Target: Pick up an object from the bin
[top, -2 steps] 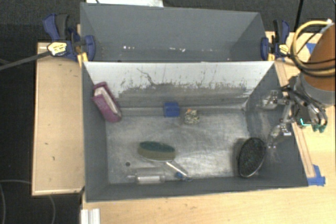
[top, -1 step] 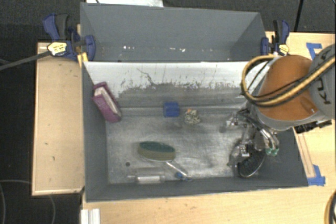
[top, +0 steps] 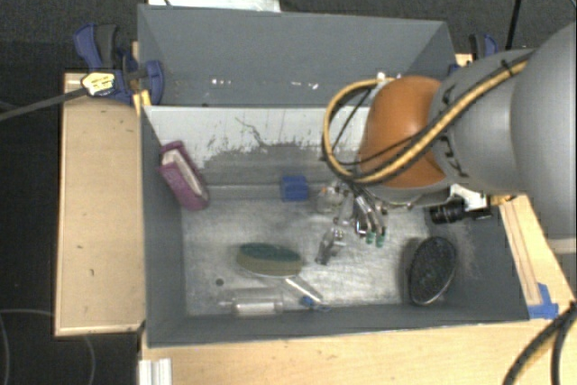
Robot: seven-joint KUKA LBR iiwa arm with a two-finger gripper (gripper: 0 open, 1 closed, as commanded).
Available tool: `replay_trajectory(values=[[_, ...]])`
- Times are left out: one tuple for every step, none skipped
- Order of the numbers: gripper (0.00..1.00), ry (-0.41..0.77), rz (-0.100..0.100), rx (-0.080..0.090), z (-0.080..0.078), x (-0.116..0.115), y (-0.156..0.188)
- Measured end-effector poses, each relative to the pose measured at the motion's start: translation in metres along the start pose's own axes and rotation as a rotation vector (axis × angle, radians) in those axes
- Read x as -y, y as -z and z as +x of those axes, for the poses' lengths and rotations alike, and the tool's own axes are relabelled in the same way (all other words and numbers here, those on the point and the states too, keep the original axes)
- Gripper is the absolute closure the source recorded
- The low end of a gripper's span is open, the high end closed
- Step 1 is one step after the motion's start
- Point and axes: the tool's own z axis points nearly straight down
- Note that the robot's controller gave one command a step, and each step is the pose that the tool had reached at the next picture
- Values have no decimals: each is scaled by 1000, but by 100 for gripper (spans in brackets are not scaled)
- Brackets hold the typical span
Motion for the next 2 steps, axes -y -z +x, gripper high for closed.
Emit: replay_trajectory(values=[[0, 19, 2, -8, 74, -61, -4], [0, 247, 3, -6, 43, -62, -41]])
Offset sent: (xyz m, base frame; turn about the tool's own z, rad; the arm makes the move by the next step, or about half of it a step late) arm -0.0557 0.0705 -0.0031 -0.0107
